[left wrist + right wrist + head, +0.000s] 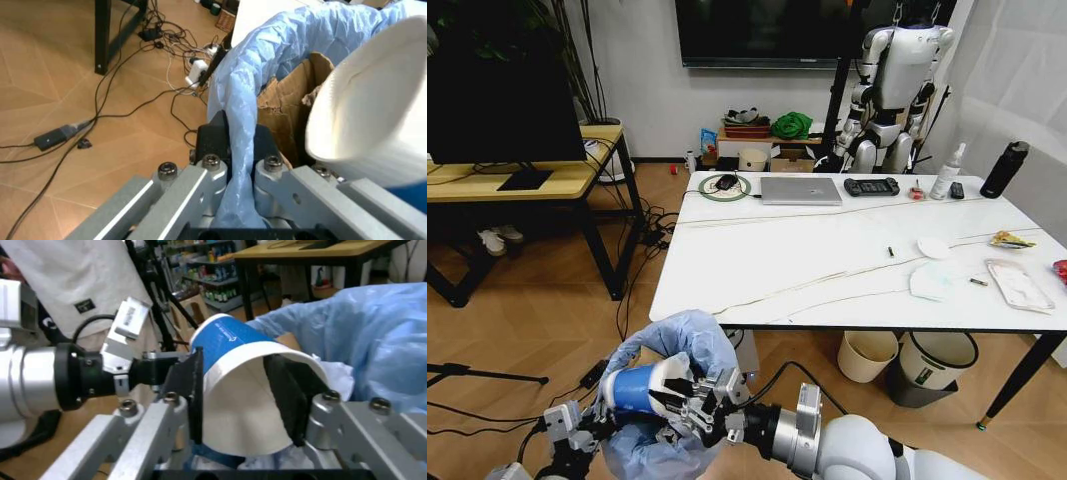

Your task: Pick up the trash bin and place the trash from the table into it.

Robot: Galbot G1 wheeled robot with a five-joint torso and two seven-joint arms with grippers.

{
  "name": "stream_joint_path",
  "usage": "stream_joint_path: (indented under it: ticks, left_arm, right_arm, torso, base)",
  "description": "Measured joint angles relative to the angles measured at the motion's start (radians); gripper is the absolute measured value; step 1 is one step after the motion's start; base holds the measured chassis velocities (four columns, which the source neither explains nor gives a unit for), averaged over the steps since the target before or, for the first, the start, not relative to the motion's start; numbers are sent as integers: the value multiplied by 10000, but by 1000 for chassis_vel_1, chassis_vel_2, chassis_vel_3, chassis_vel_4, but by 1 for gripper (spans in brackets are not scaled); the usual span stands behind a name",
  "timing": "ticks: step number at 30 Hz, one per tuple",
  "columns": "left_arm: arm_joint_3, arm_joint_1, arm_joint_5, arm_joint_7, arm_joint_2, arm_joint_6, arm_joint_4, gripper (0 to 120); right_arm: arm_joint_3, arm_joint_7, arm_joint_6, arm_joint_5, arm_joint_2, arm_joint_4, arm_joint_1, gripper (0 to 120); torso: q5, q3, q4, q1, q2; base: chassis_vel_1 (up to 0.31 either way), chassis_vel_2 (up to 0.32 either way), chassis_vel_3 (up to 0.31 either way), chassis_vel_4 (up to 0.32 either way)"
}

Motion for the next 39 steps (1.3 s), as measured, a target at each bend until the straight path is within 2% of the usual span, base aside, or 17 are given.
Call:
stream_joint_path:
  ticks: [4, 6, 10, 12, 16, 18, 22, 23, 25, 28, 29, 34, 36, 37, 39]
  left_arm:
    - [20, -25, 87, -2, -11, 2, 47, 0]
    - [20, -39, 99, -2, -7, 2, 79, 0]
    - [98, -142, 111, -28, 27, 11, 165, 0]
    - [127, -164, 111, -34, 36, 15, 173, 0]
    - [184, -156, 114, -49, 64, 16, 198, 0]
    - [199, -149, 114, -49, 67, 14, 206, 0]
    - [312, -208, 104, -32, 184, -24, 383, 0]
    - [312, -208, 104, -32, 184, -24, 383, 0]
    - [356, -267, 65, -21, 258, -27, 459, 0]
    - [362, -406, -6, 2, 351, -53, 614, 0]
    - [362, -406, -6, 2, 351, -53, 614, 0]
    - [418, -518, -72, 74, 584, -110, 947, 0]
    - [418, -525, -111, 125, 634, -152, 1031, 0]
    - [418, -525, -111, 125, 634, -152, 1031, 0]
    - [435, -532, -157, 204, 696, -224, 1211, 0]
  right_arm:
    - [519, 48, 0, -53, -201, 161, -204, 53]
    - [644, 53, -27, -46, -259, 215, -252, 56]
    - [1242, 49, -52, -196, -488, 337, -738, 74]
    - [1369, 44, -22, -240, -535, 343, -852, 76]
    - [2268, 50, 43, -257, -571, 498, -1294, 95]
    - [2475, 69, 47, -229, -534, 520, -1369, 97]
    - [4428, 495, 367, 101, -145, 352, -2391, 100]
    - [4428, 495, 367, 101, -145, 352, -2391, 100]
    - [5463, 400, 938, 20, 101, 17, -3043, 100]
    - [7100, -602, 2021, -445, 686, -940, -3816, 100]
    - [7100, -602, 2021, -445, 686, -940, -3816, 100]
    - [9267, -1437, 3127, -1283, 1878, -2547, -4620, 100]
    - [9863, -1642, 3312, -1514, 2353, -2810, -4911, 100]
    - [9863, -1642, 3312, -1514, 2353, -2810, -4911, 100]
    - [10537, -1908, 3563, -1650, 3089, -3007, -5357, 100]
  torso:
    - [1, 0, 1, 0, 0]
    - [1, 0, 1, 1, 0]
    - [1, 0, 0, 2, 0]
    - [1, 0, 0, 2, 0]
    - [0, 0, 0, 2, 0]
    - [1, 0, 1, 2, 0]
    - [0, 0, 3, 2, 0]
    - [0, 0, 3, 2, 0]
    - [-1, 0, 0, 2, 0]
    - [0, 0, -1, 1, 0]
    - [0, 0, -1, 1, 0]
    - [-2, 0, 1, 2, -1]
    - [0, 0, 1, 2, 0]
    - [0, 0, 1, 2, 0]
    - [-1, 0, 1, 1, 0]
  base:
    - [0, 0, 0, 0]
    - [0, 0, 0, 0]
    - [0, 0, 0, 0]
    - [0, 0, 0, 0]
    - [0, 0, 0, 0]
    - [0, 0, 0, 0]
    - [0, 0, 0, 0]
    - [0, 0, 0, 0]
    - [0, 0, 0, 0]
    - [0, 0, 0, 0]
    - [0, 0, 0, 0]
    - [0, 0, 0, 0]
    - [0, 0, 0, 0]
    - [0, 0, 0, 0]
    - [0, 0, 0, 0]
